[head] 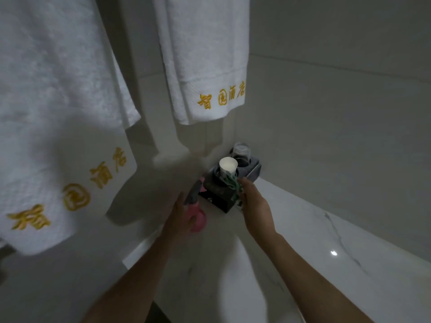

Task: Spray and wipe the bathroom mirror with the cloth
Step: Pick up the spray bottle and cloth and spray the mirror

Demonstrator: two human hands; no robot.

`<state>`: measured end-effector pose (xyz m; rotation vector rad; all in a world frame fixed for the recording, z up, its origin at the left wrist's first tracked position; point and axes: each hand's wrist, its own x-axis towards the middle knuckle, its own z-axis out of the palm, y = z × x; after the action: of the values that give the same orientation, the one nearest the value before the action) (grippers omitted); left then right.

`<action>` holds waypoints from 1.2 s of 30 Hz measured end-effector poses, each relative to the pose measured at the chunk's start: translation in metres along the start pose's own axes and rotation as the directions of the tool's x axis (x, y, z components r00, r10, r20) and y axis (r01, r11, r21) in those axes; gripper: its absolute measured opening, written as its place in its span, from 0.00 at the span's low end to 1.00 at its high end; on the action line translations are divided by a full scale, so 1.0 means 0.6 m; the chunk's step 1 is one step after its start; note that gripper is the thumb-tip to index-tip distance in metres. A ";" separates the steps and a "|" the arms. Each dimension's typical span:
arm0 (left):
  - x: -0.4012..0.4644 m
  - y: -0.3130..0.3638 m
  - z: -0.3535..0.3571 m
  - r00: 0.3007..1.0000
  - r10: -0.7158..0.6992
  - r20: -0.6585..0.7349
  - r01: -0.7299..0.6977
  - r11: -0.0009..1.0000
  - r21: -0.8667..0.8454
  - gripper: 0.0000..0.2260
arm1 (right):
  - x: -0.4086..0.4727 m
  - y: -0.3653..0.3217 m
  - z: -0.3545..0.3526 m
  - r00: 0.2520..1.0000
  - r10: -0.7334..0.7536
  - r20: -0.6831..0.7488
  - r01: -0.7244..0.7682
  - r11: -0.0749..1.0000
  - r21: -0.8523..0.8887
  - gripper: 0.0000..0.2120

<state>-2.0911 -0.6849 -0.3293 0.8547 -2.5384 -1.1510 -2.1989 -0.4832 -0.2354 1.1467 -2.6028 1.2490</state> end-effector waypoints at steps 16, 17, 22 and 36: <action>-0.013 0.035 0.007 0.989 -0.076 -0.126 0.072 0.997 -0.041 0.19 | 0.014 0.022 0.026 0.999 -0.046 -0.019 0.044 0.997 -0.058 0.26; -0.017 0.040 0.011 0.986 -0.084 -0.144 0.078 0.996 -0.047 0.17 | 0.011 0.023 0.026 0.998 -0.051 -0.024 0.050 0.997 -0.062 0.26; -0.039 0.055 0.027 0.981 -0.079 -0.175 0.076 0.997 -0.024 0.15 | -0.005 0.028 0.021 0.998 -0.058 -0.011 0.057 0.996 -0.062 0.27; -0.016 0.035 0.015 1.000 -0.022 -0.011 0.019 0.974 -0.227 0.48 | -0.011 0.012 0.029 0.999 -0.043 -0.032 0.040 0.997 -0.069 0.25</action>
<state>-2.0959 -0.6629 -0.3192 0.8289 -2.3329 -1.4034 -2.1939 -0.4882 -0.2541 1.1516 -2.5621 1.1520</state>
